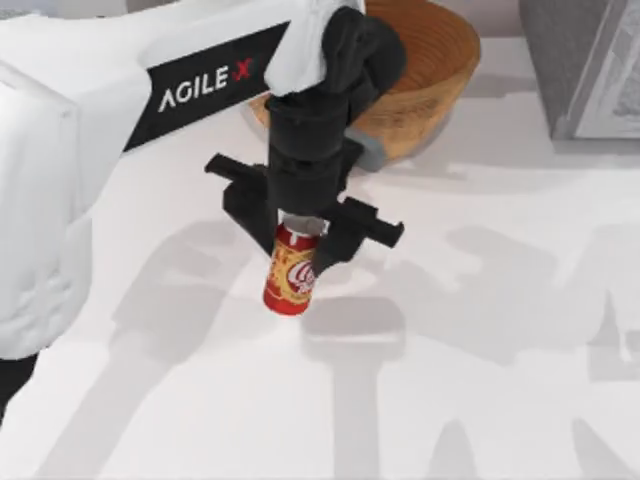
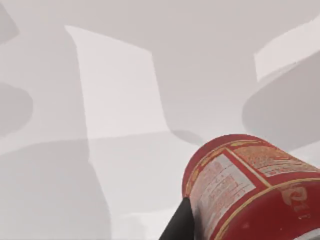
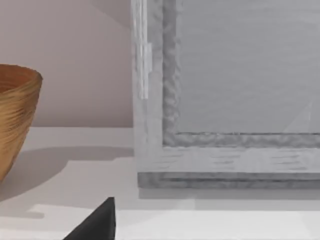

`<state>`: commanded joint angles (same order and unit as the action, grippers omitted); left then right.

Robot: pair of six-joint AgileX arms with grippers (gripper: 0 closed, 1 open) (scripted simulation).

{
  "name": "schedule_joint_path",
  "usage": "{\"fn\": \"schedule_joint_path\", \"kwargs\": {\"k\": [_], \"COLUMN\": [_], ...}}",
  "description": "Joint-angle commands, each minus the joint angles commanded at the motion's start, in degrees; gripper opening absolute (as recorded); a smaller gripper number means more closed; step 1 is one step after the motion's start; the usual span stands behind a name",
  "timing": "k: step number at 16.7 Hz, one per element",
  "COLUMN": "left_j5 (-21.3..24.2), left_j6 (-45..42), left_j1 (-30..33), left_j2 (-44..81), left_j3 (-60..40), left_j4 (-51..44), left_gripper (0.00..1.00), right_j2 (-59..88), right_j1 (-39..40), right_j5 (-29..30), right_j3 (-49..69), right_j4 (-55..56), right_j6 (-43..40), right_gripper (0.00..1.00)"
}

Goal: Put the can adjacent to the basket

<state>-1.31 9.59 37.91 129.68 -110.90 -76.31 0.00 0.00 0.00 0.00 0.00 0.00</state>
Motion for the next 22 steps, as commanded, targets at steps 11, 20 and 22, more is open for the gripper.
{"fn": "schedule_joint_path", "kwargs": {"k": [11, 20, 22], "left_j5": [1.46, 1.66, 1.74], "left_j6": [32.55, 33.43, 33.48], "left_j1": [7.02, 6.94, 7.01], "left_j2": [13.29, 13.87, 13.87], "left_j3": [-22.98, -23.47, -22.68], "left_j4": [-5.3, -4.48, -3.83], "left_gripper": [0.0, 0.0, 0.0], "right_j2": [0.0, 0.0, 0.0], "right_j1": [0.0, 0.0, 0.0], "right_j5": [0.0, 0.0, 0.0], "right_j3": [0.0, 0.0, 0.0], "right_j4": [0.0, 0.0, 0.0], "right_j6": [0.0, 0.0, 0.0], "right_gripper": [1.0, 1.0, 1.0]}}
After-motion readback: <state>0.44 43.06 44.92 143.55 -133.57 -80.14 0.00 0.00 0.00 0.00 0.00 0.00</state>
